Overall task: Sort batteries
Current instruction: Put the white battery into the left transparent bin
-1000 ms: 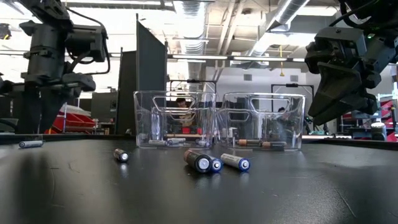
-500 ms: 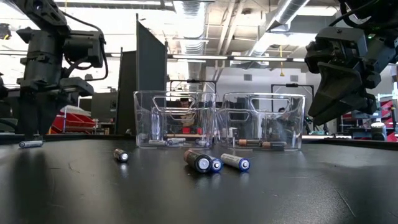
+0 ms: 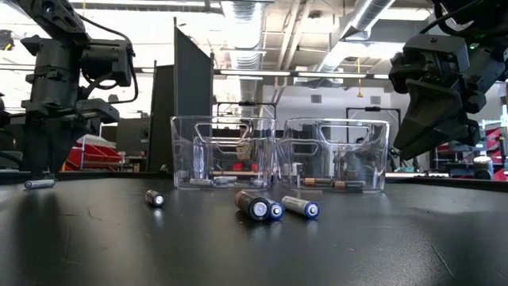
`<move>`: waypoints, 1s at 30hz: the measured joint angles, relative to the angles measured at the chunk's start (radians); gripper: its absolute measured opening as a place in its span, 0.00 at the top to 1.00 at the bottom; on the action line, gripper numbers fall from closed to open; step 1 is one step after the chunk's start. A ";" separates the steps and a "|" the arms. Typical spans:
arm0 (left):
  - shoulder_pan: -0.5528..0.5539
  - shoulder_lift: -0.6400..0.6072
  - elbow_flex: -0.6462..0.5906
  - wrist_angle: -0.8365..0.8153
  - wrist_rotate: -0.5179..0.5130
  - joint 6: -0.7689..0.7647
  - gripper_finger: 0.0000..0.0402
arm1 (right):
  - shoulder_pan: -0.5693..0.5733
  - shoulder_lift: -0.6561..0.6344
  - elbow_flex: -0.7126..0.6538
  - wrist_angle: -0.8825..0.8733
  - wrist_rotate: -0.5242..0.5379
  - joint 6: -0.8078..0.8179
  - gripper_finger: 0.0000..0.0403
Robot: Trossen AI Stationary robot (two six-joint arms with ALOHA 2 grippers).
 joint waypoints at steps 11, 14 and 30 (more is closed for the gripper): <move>-0.012 0.179 0.005 0.081 0.000 0.049 0.73 | 0.000 0.000 0.000 0.004 0.000 0.000 0.66; -0.012 0.212 0.005 0.078 0.001 0.061 0.73 | 0.000 0.000 0.000 0.005 0.000 0.000 0.66; -0.011 0.235 0.003 0.078 -0.015 0.106 0.92 | 0.000 0.000 0.000 0.008 0.000 0.001 0.66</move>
